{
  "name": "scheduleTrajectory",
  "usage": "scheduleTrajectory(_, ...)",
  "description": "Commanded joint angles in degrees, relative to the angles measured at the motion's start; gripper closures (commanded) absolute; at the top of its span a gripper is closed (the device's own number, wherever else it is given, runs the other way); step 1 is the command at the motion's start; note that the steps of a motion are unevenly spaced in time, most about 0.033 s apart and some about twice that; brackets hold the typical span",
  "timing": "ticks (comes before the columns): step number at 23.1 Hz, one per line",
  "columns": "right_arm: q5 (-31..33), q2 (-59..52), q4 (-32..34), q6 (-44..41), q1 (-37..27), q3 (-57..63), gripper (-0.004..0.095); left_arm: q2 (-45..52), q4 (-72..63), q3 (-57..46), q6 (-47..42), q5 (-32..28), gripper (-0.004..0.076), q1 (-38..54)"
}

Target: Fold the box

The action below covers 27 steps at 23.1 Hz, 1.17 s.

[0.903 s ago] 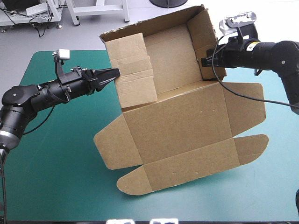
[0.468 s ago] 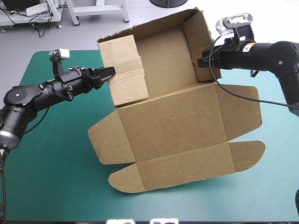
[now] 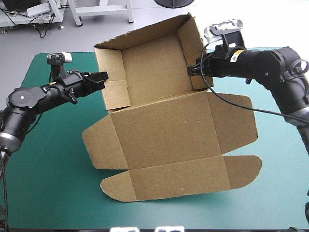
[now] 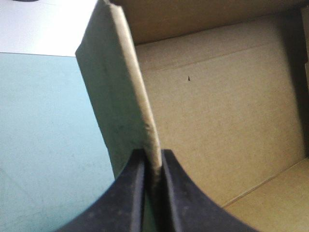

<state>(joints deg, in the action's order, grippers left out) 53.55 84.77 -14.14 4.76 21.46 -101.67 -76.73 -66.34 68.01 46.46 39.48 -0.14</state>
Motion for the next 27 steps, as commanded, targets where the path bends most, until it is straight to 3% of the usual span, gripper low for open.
scheduleTrajectory(1, 0.55, -2.09, -1.81, -4.76, 1.93, -1.52, 0.0907, 1.83, 1.42, 5.34, -4.37, 5.36, 0.0733, -0.60)
scheduleTrajectory(4, 4.65, -1.51, 1.33, -9.17, 1.95, -1.52, 0.0907, 1.83, 12.78, 10.55, -12.14, 9.55, 0.0733, -0.60)
scheduleTrajectory(7, 9.08, 2.17, 2.36, -10.80, 1.95, -1.52, 0.0908, 0.31, 25.76, 19.87, -22.97, 20.88, 0.0733, -0.60)
scheduleTrajectory(12, 9.21, 8.25, 0.92, -10.93, 1.95, -1.52, 0.0908, -4.46, 34.45, 25.32, -28.71, 32.32, 0.0733, -0.60)
scheduleTrajectory(22, 6.43, 18.22, -0.37, -10.83, 1.00, -1.52, 0.0909, -18.83, 55.16, 25.41, -40.45, 34.84, 0.0733, -11.26)
scheduleTrajectory(27, 3.80, 21.58, -1.10, -9.17, -0.20, -1.63, 0.0909, -23.75, 55.31, 25.41, -41.24, 29.13, 0.0733, -12.14)
